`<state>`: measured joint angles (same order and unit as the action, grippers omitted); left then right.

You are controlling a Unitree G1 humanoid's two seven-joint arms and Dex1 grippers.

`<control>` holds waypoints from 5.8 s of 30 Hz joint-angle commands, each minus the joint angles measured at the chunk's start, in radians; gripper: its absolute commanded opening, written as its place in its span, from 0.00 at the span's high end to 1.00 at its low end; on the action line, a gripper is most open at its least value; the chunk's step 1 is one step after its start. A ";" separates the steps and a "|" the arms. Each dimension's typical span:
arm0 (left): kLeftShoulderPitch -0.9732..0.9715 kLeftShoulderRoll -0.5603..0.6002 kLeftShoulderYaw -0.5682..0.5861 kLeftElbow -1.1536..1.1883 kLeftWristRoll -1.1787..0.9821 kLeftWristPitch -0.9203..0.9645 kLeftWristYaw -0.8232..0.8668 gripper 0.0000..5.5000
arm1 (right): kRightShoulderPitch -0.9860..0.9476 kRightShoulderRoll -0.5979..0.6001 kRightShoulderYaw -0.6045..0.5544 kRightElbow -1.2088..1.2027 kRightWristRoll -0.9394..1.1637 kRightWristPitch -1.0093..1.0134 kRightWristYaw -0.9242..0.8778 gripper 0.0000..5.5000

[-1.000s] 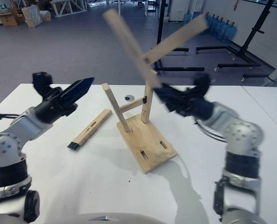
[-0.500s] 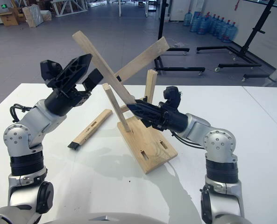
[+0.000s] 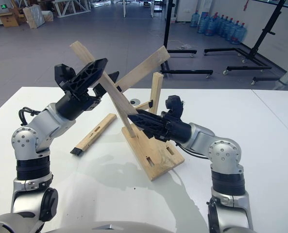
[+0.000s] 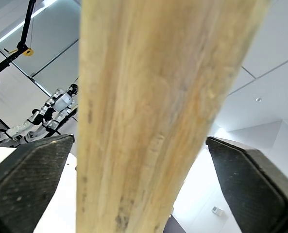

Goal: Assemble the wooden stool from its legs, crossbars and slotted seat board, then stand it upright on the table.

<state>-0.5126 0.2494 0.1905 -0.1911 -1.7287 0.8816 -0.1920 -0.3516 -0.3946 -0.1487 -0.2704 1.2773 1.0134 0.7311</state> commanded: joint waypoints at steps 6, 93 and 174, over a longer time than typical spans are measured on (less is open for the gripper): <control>0.007 0.008 -0.016 0.004 -0.003 0.002 0.009 0.31 | -0.010 0.009 0.003 -0.004 0.004 -0.010 -0.015 0.63; 0.183 0.275 -0.290 -0.095 0.921 -0.253 -0.715 0.63 | 0.098 -0.333 0.223 0.417 -1.082 -0.701 0.282 0.04; 0.383 0.384 -0.565 0.111 1.555 -0.860 -0.785 0.28 | 0.187 -0.224 0.270 0.361 -1.079 -0.648 0.222 0.04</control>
<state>-0.1292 0.5955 -0.4182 -0.0422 -0.1812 0.0107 -0.9728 -0.1742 -0.6191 0.1173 0.0941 0.2057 0.3484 0.9639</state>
